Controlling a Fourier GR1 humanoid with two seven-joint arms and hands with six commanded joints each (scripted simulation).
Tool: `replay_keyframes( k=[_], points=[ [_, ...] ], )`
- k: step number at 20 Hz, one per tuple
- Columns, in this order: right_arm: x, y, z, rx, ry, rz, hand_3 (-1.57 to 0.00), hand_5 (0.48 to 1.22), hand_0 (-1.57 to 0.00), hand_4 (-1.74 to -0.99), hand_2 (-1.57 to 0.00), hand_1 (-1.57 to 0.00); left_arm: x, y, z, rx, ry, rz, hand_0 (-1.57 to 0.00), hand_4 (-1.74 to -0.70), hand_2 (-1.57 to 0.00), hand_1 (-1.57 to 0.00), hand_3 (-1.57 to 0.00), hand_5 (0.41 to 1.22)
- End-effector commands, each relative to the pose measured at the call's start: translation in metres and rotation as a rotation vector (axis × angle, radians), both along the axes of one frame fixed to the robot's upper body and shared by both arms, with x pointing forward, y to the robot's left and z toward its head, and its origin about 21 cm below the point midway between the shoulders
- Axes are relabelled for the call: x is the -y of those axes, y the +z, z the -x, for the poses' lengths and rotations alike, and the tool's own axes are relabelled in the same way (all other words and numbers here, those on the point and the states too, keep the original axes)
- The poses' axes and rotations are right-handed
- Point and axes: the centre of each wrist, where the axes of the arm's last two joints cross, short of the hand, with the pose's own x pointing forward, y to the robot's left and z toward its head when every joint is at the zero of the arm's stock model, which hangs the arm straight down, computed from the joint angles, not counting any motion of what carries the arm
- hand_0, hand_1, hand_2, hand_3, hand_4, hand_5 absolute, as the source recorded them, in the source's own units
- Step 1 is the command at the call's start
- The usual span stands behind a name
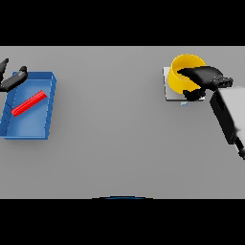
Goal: Pick up the red beaker and tilt it to pour out 1 green nut into yellow bowl. Pick up the yellow bowl and place it on the metallic measuring scale.
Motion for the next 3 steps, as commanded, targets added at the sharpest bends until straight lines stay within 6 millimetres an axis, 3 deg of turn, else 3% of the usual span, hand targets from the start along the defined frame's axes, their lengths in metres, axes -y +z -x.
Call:
replay_keyframes(
  k=[1, 3],
  points=[
    [-0.0014, 0.0022, -0.0015, -0.008, -0.008, 0.016, -0.07, 0.798, -0.1, -1.401, -0.08, -0.1, 0.001, -0.0015, -0.0006, -0.002, 0.002, -0.003, 0.0, -0.83, 0.0, 0.0, 0.0, 0.759],
    [-0.0021, 0.0043, -0.0009, -0.012, 0.002, 0.012, -0.04, 0.779, -0.06, -1.39, -0.05, -0.06, 0.0029, -0.003, -0.0004, 0.005, -0.005, 0.0, 0.0, -0.83, 0.0, 0.0, 0.0, 0.76]
  ],
)
